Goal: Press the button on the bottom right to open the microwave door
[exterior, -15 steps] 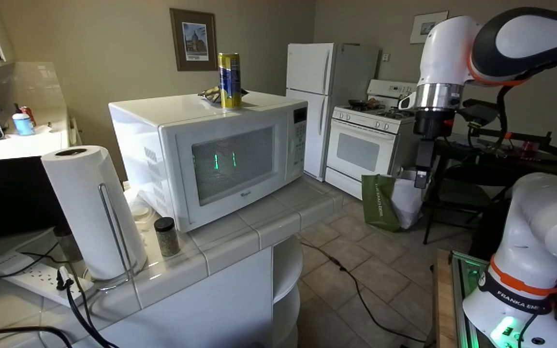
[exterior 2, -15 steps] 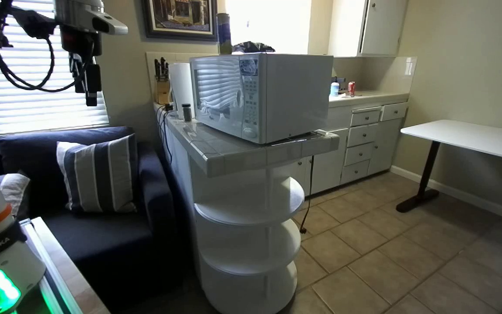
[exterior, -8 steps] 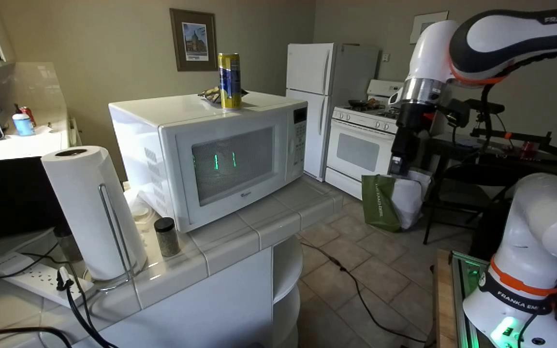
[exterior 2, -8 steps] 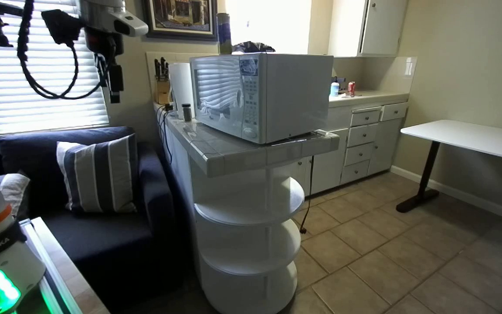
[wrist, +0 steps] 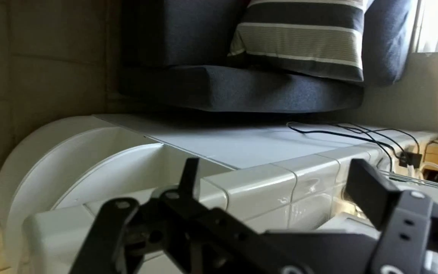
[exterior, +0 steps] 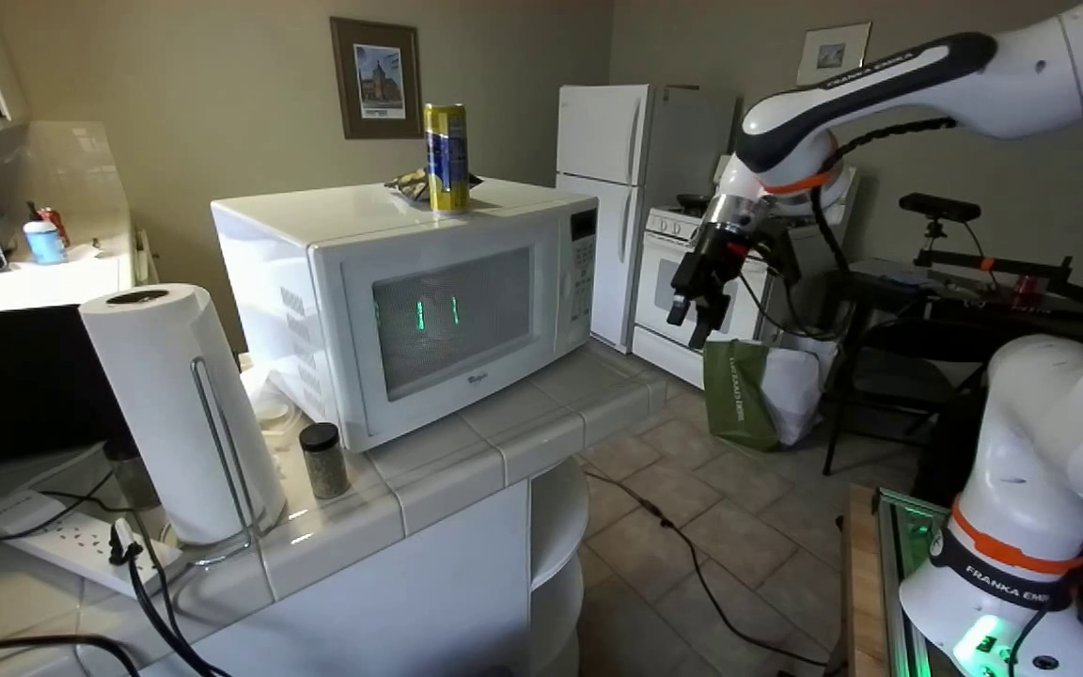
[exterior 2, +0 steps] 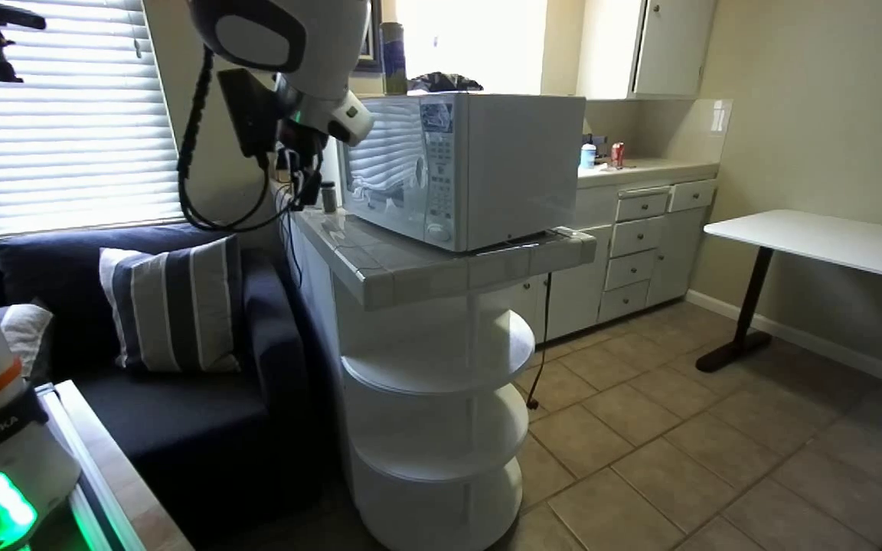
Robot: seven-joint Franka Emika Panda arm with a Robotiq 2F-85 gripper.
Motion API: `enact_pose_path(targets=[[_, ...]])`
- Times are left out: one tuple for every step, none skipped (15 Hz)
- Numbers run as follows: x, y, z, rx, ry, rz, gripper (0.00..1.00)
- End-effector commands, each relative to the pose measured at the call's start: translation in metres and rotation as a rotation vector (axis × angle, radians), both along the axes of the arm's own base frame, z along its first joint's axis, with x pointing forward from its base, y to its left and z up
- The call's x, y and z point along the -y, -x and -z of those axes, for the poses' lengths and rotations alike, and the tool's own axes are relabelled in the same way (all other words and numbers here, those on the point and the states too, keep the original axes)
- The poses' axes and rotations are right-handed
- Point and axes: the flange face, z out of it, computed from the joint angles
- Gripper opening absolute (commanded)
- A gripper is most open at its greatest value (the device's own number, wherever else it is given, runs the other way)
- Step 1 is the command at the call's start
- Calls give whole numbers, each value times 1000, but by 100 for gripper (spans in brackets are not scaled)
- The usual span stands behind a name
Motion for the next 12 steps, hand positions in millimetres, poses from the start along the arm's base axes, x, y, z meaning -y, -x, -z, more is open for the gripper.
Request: enact_pose_path(targets=[[35,-47,17,38,-120,-42,99],[44,-56,19,44,-137,-28,100],[27,-32,13,31,-96,-16,100],[36,-41,15,38,-109,-15,100],[42,-47,17,38,-114,-15,100],[45,-51,19,36,-115,-16,100],[46,-54,20,34,-115,-17,100],[45,-55,20,34,-115,-19,100],[45,-55,19,35,-115,-20,100],[44,-56,19,36,-115,-21,100],[44,-56,19,37,-115,-21,100],[50,-61,26,35,-152,3,100]])
